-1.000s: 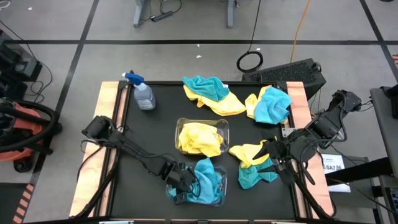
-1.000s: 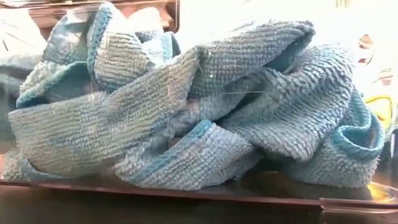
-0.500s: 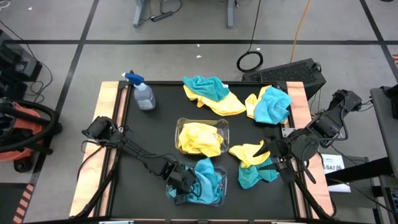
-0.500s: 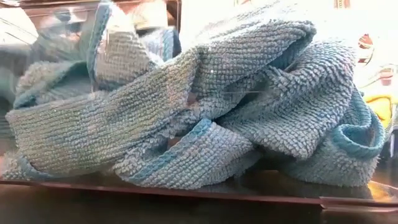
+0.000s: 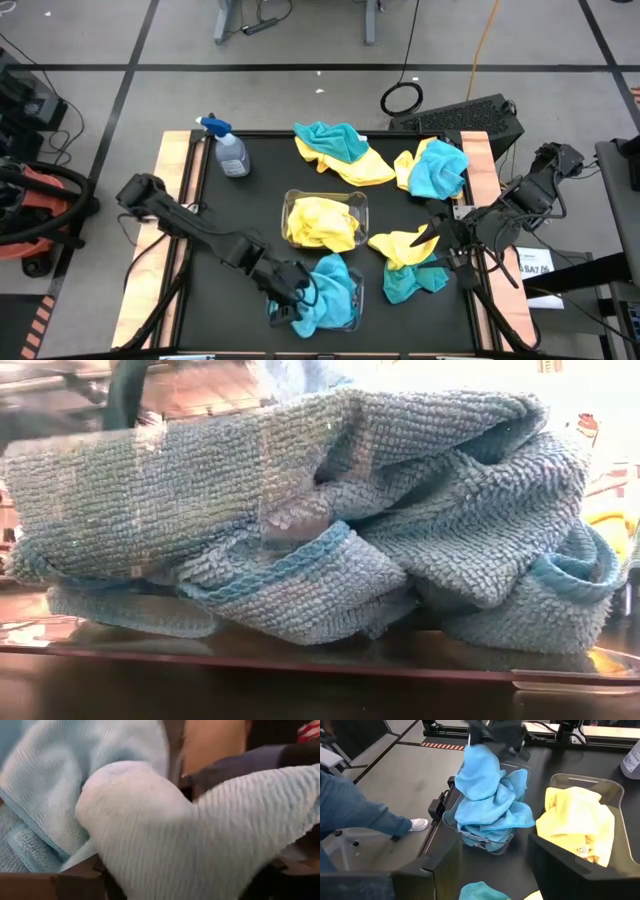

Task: Sort microfiber towel by color & place in baskets
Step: Put the blue microfiber cloth into the bottom transparent bin

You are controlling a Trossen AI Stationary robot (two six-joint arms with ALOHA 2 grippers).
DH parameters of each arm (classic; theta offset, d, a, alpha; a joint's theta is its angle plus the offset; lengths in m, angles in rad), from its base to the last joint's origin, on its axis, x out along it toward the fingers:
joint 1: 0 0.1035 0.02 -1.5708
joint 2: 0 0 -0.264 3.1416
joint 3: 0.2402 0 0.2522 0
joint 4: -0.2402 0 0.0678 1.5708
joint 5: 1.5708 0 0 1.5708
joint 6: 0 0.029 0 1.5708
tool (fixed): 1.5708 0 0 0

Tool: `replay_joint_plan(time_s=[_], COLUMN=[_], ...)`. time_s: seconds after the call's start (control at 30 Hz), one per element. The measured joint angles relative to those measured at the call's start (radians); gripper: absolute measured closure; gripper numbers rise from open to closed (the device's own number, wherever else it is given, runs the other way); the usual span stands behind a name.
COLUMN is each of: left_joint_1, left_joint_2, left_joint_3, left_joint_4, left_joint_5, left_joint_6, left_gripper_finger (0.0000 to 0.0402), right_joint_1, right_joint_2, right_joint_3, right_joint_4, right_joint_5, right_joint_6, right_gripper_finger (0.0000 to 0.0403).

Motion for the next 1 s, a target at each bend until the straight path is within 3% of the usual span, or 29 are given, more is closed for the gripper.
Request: replay_joint_plan(time_s=[0.23,0.37,0.57,0.7,1.0], left_joint_1=[-0.001,-0.003,-0.003,-0.001,-0.001], left_joint_2=[-0.087,-0.09,-0.091,-0.091,-0.068], left_joint_3=[0.003,0.003,0.003,0.003,0.005], left_joint_4=[-0.069,-0.152,-0.146,-0.14,-0.08], left_joint_5=[-0.025,-0.032,-0.067,-0.07,-0.116], left_joint_6=[-0.044,-0.044,-0.03,0.001,0.132], left_gripper_finger=[0.0128,0.0128,0.0143,0.0195,0.0381], right_joint_1=[-0.002,-0.002,-0.002,-0.002,-0.01], right_joint_2=[-0.001,-0.001,-0.001,-0.001,0.0], right_joint_3=[0.0,0.0,0.0,0.0,0.0], right_joint_4=[0.003,0.01,0.01,0.009,0.008], right_joint_5=[0.026,0.027,0.027,0.027,0.08], right_joint_6=[-0.03,-0.039,-0.037,-0.041,-0.062], right_gripper_finger=[0.0188,0.0188,0.0188,0.0188,0.0188])
